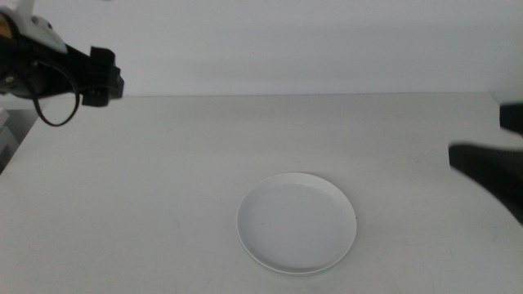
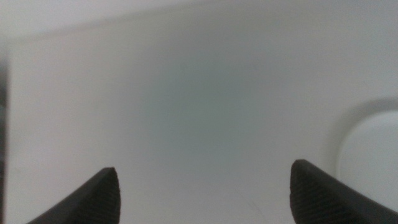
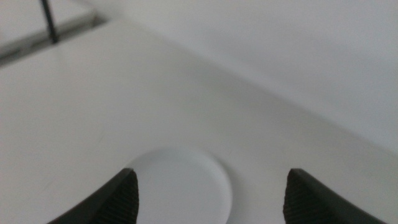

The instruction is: Stack the three bowls on top of each other.

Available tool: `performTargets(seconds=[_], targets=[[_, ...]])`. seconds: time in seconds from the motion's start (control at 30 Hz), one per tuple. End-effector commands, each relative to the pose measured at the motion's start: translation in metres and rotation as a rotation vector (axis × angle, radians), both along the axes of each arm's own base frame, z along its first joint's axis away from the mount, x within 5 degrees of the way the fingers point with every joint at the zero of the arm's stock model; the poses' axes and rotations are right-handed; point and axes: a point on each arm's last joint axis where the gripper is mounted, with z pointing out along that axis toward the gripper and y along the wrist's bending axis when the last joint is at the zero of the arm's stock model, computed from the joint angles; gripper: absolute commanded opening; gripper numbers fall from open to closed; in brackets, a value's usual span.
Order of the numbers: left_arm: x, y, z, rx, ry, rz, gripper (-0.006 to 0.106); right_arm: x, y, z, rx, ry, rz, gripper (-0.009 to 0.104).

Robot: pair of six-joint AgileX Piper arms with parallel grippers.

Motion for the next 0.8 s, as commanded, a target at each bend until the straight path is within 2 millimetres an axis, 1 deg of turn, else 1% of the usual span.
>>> performTargets(seconds=[0.0, 0.03, 0.13, 0.23, 0.3, 0.4, 0.47, 0.53, 0.6, 0.7, 0.77], targets=[[-0.002, 0.003, 0.023, -0.012, -0.153, 0.000, 0.094, 0.013, -0.001, 0.016, 0.065, -0.114, -0.067, 0.059], [-0.001, 0.003, 0.023, -0.007, -0.158, -0.002, 0.094, 0.018, 0.000, 0.016, 0.080, -0.103, -0.084, 0.059], [0.001, 0.003, 0.023, 0.015, -0.172, -0.011, 0.094, 0.042, 0.002, 0.015, 0.097, -0.025, -0.146, 0.059], [0.002, 0.007, 0.027, 0.013, -0.208, 0.000, 0.094, 0.073, 0.000, 0.015, 0.099, 0.041, -0.221, 0.059], [0.002, 0.014, 0.029, 0.005, -0.221, 0.027, 0.094, 0.091, -0.007, 0.018, 0.091, 0.077, -0.272, 0.059], [-0.002, 0.029, 0.033, -0.018, -0.216, 0.090, 0.094, 0.107, -0.024, 0.025, 0.067, 0.101, -0.344, 0.059], [-0.011, 0.038, 0.037, -0.024, -0.210, 0.122, 0.094, 0.109, -0.037, 0.029, 0.081, 0.093, -0.400, 0.059], [-0.025, 0.043, 0.040, -0.024, -0.224, 0.122, 0.092, 0.104, -0.048, 0.030, 0.093, 0.094, -0.445, 0.059], [-0.039, 0.044, 0.039, -0.022, -0.256, 0.113, 0.090, 0.095, -0.055, 0.029, 0.082, 0.086, -0.465, 0.059], [-0.062, 0.047, 0.030, -0.034, -0.312, 0.106, 0.090, 0.075, -0.055, 0.022, 0.083, 0.042, -0.468, 0.059], [-0.078, 0.048, 0.017, -0.053, -0.347, 0.098, 0.090, 0.061, -0.056, 0.012, 0.091, 0.000, -0.478, 0.059]])
